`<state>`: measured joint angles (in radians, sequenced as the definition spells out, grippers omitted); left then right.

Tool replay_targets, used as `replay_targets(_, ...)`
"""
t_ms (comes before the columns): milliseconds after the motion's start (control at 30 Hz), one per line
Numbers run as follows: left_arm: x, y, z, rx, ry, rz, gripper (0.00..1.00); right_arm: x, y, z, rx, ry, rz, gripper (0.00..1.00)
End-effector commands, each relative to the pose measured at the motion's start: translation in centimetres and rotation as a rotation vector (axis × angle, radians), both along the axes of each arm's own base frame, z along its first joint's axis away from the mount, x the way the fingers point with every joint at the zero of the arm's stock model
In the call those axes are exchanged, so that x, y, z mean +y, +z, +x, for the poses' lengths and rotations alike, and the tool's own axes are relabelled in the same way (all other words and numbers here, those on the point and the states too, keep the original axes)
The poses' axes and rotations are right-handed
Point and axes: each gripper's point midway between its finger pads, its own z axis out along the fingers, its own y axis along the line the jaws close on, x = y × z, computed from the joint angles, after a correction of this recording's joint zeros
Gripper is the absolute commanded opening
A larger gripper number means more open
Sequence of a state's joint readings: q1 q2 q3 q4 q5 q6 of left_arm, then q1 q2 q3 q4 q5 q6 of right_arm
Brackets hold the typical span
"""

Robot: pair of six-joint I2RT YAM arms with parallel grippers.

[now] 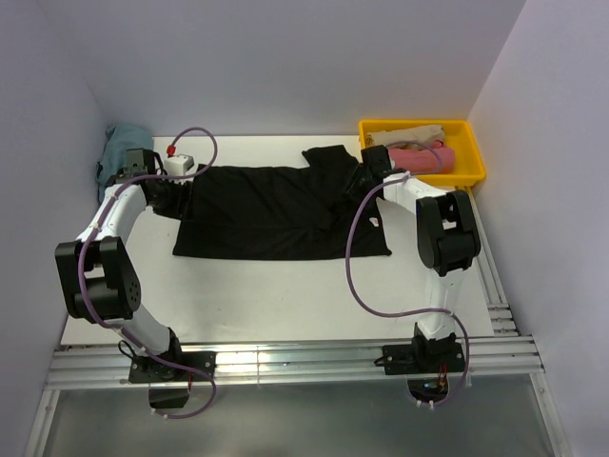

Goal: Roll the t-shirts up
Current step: Fold the tshirt

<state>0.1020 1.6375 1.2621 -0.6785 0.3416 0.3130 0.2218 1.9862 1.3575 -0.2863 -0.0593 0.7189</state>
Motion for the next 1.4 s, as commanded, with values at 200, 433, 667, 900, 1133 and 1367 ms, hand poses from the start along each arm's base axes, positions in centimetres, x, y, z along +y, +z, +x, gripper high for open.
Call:
replay_targets(200, -0.5, -0.2, -0.3, 0.0, -0.022, -0.001, 0.55, -0.8, 7.1, 1.1, -0.215, -0.009, -0.021, 0.67)
replay_targets(433, -0.9, 0.4, -0.3, -0.01, -0.028, 0.002, 0.55, 0.5, 8.1, -2.5, -0.194, 0.025, -0.078, 0.45)
replay_targets(667, -1.2, 0.5, -0.5, -0.01, -0.035, 0.001, 0.55, 3.0, 5.9, -5.7, -0.136, 0.115, -0.064, 0.55)
replay_targets(900, -1.7, 0.9, -0.7, -0.016, -0.044, 0.003, 0.55, 4.4, 5.4, -5.3, -0.117, 0.166, -0.102, 0.55)
replay_targets(1133, -1.7, 1.0, -0.8, -0.015, -0.044, 0.005, 0.55, 5.7, 4.0, -5.5, -0.081, 0.206, -0.093, 0.57)
replay_targets(1367, -1.9, 1.1, -0.7, -0.02, -0.049, 0.001, 0.55, 6.5, 4.0, -4.9, -0.088, 0.211, -0.085, 0.49)
